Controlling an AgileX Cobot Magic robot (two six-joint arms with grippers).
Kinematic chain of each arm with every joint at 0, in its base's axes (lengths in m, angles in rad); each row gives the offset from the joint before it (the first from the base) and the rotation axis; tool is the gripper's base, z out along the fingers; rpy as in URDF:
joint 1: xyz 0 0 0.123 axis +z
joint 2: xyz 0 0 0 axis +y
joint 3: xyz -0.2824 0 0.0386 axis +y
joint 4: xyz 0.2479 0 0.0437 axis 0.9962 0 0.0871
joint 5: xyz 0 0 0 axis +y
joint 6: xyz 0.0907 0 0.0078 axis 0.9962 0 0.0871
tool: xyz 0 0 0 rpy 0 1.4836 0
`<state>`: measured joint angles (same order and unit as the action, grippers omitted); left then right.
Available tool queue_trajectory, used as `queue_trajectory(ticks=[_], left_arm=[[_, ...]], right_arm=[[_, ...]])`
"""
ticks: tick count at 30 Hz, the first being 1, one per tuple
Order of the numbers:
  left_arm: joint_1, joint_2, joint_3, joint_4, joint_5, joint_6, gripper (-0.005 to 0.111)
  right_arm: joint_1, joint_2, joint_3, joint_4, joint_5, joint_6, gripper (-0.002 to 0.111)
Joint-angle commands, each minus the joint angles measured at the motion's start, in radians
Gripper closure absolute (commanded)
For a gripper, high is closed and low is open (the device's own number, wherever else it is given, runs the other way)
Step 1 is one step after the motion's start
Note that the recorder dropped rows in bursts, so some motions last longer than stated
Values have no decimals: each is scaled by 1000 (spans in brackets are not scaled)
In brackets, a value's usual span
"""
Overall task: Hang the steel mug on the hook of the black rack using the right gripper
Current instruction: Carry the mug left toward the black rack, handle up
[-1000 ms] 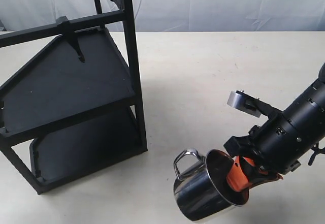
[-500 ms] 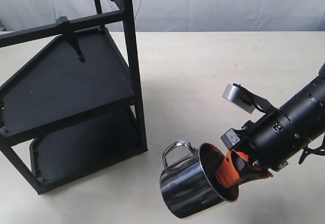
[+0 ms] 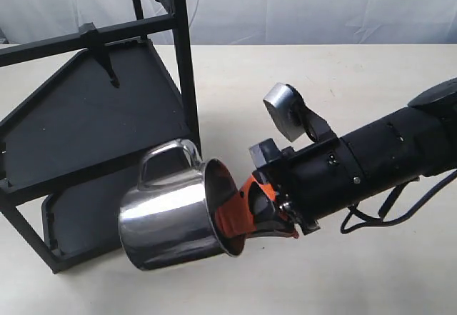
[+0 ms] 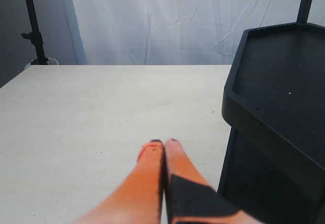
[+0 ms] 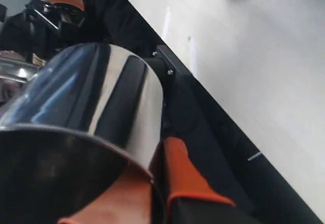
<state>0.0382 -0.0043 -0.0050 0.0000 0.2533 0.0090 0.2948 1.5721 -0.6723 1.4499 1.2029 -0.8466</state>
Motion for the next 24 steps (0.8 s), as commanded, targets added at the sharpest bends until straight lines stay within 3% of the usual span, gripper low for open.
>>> queue_trajectory(ticks=[1, 15, 24], left_arm=[[-1, 4, 5, -7, -14, -2, 107], [-1, 4, 5, -7, -14, -2, 107], [-1, 4, 5, -7, -14, -2, 107]], right_arm=[[16, -3, -1, 148, 18, -38, 109], [19, -3, -160, 141, 18, 8, 109], [97, 37, -173, 148, 18, 18, 109]])
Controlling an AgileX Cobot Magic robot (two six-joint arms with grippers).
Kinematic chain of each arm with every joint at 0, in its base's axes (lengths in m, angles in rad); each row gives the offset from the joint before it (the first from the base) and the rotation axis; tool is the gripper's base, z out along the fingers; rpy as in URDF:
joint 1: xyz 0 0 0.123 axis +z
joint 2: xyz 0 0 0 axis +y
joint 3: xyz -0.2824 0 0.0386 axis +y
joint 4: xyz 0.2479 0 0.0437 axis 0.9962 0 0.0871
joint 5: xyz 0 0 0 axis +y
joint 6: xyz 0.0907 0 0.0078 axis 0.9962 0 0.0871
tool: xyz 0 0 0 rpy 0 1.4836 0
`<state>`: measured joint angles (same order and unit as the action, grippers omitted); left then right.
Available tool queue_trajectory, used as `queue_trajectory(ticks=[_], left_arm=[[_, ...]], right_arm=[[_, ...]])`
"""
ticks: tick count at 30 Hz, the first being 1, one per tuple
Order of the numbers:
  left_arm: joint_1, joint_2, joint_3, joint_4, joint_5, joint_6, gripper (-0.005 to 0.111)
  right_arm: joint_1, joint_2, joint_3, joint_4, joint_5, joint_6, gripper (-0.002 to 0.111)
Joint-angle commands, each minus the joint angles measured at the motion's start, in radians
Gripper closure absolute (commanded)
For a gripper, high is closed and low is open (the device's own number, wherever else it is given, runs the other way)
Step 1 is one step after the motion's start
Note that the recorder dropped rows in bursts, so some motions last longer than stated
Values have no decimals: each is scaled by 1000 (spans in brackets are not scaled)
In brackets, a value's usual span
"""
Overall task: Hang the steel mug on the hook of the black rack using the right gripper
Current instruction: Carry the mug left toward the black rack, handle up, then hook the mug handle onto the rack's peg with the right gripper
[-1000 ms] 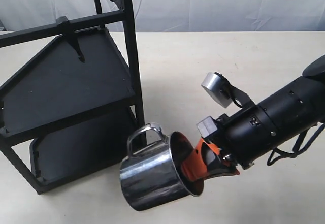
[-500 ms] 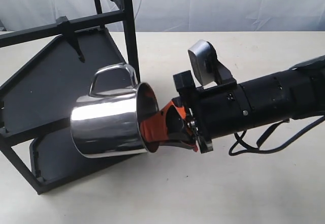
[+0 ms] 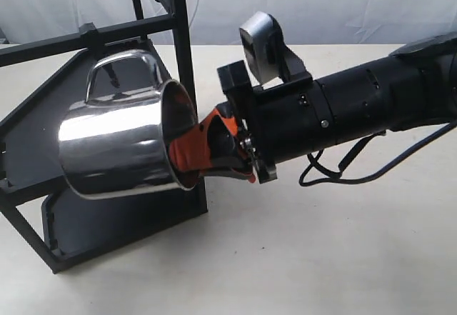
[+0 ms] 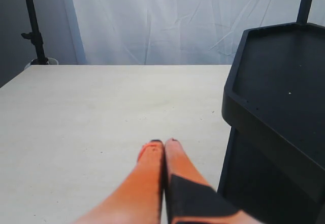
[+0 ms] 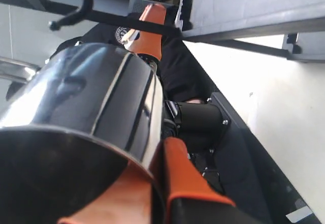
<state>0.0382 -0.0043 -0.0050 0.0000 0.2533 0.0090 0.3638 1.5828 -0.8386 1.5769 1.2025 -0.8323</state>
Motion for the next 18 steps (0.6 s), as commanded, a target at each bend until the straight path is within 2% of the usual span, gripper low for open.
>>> queue_trajectory(ticks=[1, 18], left_arm=[[-1, 4, 5, -7, -14, -2, 107], [-1, 4, 5, -7, -14, -2, 107]], right_arm=[[27, 37, -7, 36, 19, 4, 109], [32, 68, -7, 127, 19, -2, 109]])
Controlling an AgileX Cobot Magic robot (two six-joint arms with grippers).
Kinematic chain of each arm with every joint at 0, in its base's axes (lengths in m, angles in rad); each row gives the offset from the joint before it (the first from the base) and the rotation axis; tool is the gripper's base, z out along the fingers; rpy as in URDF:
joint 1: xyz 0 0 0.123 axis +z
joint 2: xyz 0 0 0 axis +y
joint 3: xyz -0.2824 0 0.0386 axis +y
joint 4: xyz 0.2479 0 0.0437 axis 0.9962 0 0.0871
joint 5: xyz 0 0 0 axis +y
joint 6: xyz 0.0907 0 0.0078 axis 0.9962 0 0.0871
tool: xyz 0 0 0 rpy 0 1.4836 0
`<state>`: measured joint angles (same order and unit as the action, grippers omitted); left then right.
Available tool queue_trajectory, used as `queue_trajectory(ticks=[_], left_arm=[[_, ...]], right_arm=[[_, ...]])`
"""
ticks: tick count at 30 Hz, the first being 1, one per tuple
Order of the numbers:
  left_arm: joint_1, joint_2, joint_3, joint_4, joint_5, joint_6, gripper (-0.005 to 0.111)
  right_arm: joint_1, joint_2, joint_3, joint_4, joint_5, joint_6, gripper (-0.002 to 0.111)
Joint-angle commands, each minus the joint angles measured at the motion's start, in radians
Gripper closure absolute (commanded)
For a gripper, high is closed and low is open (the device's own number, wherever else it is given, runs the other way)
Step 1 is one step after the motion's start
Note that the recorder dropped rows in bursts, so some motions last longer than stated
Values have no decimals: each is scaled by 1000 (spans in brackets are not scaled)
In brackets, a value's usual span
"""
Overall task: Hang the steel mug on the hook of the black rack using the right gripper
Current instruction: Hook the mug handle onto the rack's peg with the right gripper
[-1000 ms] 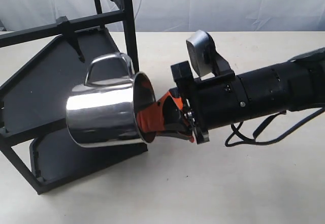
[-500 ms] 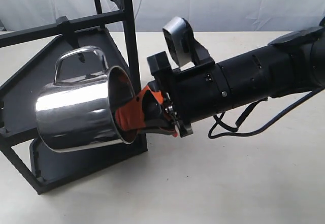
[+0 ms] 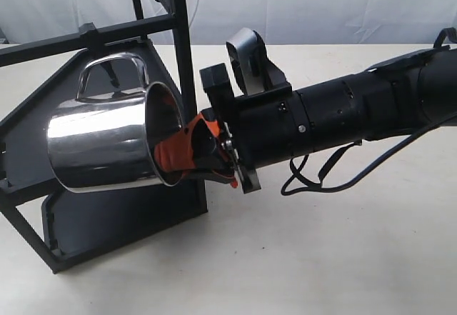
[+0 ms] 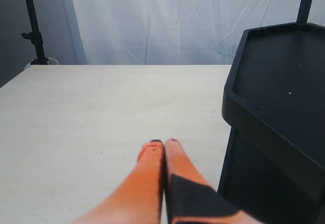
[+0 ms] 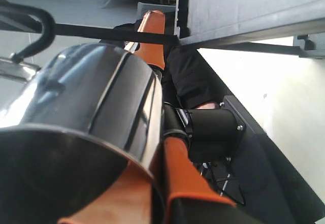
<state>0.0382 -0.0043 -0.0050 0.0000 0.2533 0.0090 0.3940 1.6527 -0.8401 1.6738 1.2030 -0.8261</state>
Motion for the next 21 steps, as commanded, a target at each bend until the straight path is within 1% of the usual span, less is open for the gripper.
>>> queue_trajectory(ticks=[1, 16, 21], left_arm=[[-1, 4, 5, -7, -14, -2, 107], [-1, 4, 5, -7, -14, -2, 107], [-1, 4, 5, -7, -14, -2, 107]], right_arm=[[1, -2, -6, 36, 18, -8, 109], [1, -2, -4, 29, 11, 21, 109], [1, 42, -4, 23, 18, 23, 109]])
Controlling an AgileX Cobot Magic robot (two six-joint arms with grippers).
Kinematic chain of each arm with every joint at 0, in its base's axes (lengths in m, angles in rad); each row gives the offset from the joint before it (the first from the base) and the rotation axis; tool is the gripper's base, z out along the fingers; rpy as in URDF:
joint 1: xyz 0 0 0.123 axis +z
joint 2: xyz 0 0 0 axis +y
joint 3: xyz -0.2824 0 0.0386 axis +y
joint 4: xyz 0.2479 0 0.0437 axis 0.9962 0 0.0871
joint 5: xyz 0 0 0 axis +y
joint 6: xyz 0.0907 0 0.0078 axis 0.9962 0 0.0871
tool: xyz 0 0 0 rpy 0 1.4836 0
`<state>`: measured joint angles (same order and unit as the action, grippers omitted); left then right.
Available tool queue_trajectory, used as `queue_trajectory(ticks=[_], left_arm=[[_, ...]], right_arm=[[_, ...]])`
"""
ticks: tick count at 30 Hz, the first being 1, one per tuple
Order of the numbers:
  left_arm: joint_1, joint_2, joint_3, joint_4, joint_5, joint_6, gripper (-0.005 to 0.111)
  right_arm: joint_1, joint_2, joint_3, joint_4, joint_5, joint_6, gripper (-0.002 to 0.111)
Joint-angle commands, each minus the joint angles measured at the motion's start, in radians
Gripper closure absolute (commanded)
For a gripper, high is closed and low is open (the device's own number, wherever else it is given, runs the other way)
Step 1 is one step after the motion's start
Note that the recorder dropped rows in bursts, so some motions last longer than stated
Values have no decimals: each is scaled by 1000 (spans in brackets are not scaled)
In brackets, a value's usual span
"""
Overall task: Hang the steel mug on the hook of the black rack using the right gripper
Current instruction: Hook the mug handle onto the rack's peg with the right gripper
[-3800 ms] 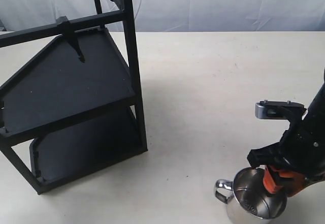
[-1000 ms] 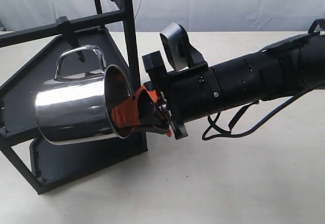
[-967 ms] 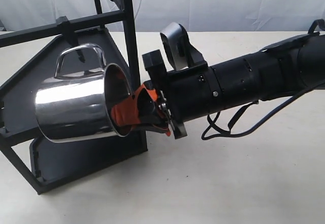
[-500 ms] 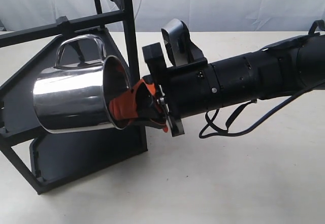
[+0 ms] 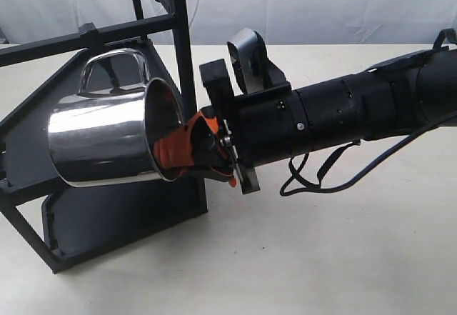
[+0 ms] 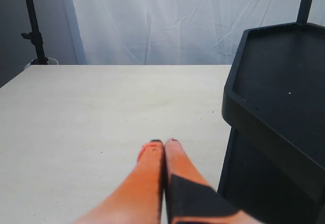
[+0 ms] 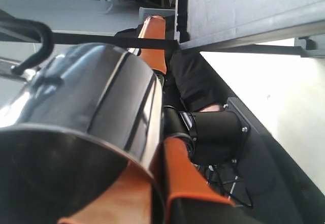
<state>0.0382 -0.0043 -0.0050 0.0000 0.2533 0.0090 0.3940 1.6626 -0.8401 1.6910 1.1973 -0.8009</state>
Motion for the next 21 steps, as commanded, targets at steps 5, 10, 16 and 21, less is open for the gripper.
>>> queue_trajectory(ticks=[5, 10, 16, 21], left_arm=[[-1, 4, 5, -7, -14, -2, 107], [-1, 4, 5, -7, -14, -2, 107], [-1, 4, 5, -7, -14, -2, 107], [-1, 4, 5, -7, -14, -2, 107]], right_arm=[[1, 79, -4, 37, 24, -10, 109], [1, 102, -4, 41, 24, -14, 109], [1, 131, -4, 41, 24, -22, 109], [1, 133, -4, 45, 24, -38, 109]])
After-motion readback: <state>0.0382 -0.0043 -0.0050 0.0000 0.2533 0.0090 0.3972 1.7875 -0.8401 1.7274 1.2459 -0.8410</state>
